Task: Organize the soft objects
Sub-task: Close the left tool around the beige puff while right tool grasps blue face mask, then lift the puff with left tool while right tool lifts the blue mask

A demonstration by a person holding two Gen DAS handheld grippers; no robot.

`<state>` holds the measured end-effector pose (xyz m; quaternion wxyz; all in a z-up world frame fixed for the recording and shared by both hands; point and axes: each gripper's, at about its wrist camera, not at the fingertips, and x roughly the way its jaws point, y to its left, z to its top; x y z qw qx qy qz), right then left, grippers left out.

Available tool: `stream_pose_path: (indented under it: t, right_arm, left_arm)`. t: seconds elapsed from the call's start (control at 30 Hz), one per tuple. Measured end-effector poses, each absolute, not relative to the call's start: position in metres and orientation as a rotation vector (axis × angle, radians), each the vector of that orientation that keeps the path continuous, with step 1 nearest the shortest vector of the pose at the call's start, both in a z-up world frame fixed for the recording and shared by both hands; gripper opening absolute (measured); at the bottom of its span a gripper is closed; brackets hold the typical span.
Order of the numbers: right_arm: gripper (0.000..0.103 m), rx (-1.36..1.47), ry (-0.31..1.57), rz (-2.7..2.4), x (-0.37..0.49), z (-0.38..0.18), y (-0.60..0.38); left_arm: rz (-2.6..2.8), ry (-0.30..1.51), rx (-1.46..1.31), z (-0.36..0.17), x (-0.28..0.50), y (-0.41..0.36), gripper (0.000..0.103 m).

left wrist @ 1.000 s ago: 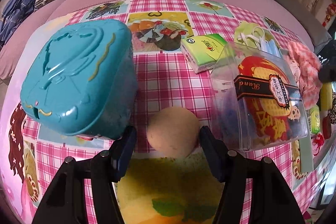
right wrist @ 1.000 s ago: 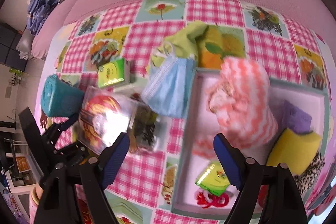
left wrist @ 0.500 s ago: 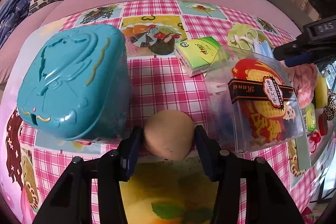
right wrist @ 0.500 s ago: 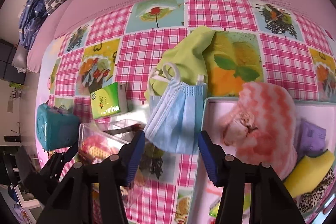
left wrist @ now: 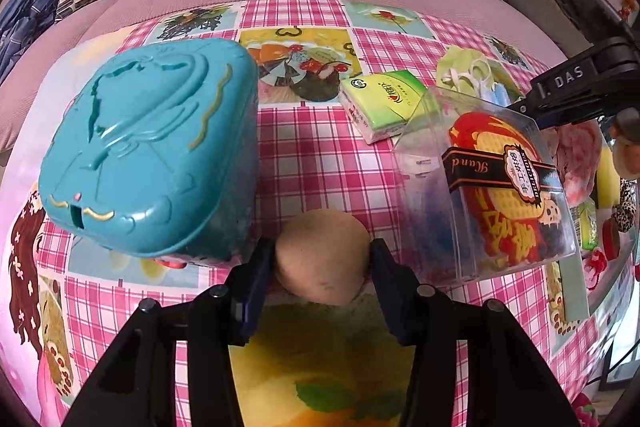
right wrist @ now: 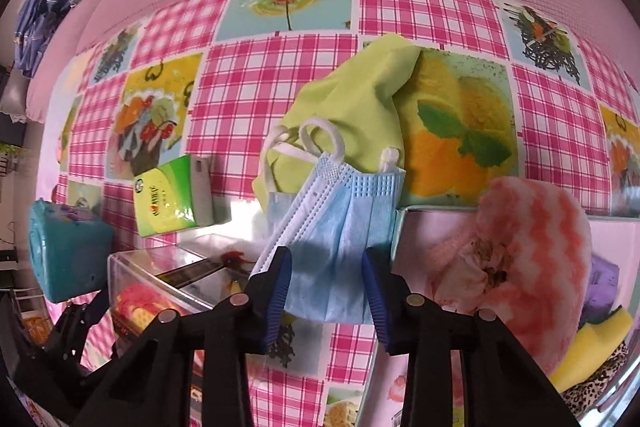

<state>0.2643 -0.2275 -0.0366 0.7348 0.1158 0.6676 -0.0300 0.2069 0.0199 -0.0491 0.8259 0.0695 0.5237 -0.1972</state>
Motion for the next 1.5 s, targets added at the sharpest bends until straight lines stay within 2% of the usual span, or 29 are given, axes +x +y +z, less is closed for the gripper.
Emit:
stream_pose_path:
  t: [0.17, 0.27, 0.37, 0.43, 0.83, 1.5]
  right_arm:
    - [0.022, 0.211, 1.471, -0.079, 0.266, -0.045, -0.222]
    - [0.019, 0.217, 1.467, -0.085, 0.268, -0.054, -0.218]
    - [0.01, 0.208, 1.459, -0.094, 0.267, -0.054, -0.218]
    - [0.008, 0.204, 1.455, -0.092, 0.264, -0.051, -0.218]
    - [0.006, 0.234, 1.408, -0.082, 0.246, -0.009, -0.222]
    - [0.003, 0.215, 1.273, -0.055, 0.173, 0.101, -0.223]
  left_arm:
    - [-0.416, 1.114, 0.144, -0.049, 0.207, 0.021, 0.051]
    - [-0.414, 1.12, 0.141, -0.049, 0.207, 0.023, 0.051]
    - [-0.409, 1.127, 0.137, -0.049, 0.208, 0.025, 0.051]
    - [-0.409, 1.131, 0.133, -0.049, 0.207, 0.026, 0.051]
    - [-0.402, 1.135, 0.113, -0.028, 0.195, 0.027, 0.05]
    - [-0.407, 1.01, 0.1, 0.072, 0.146, 0.032, 0.05]
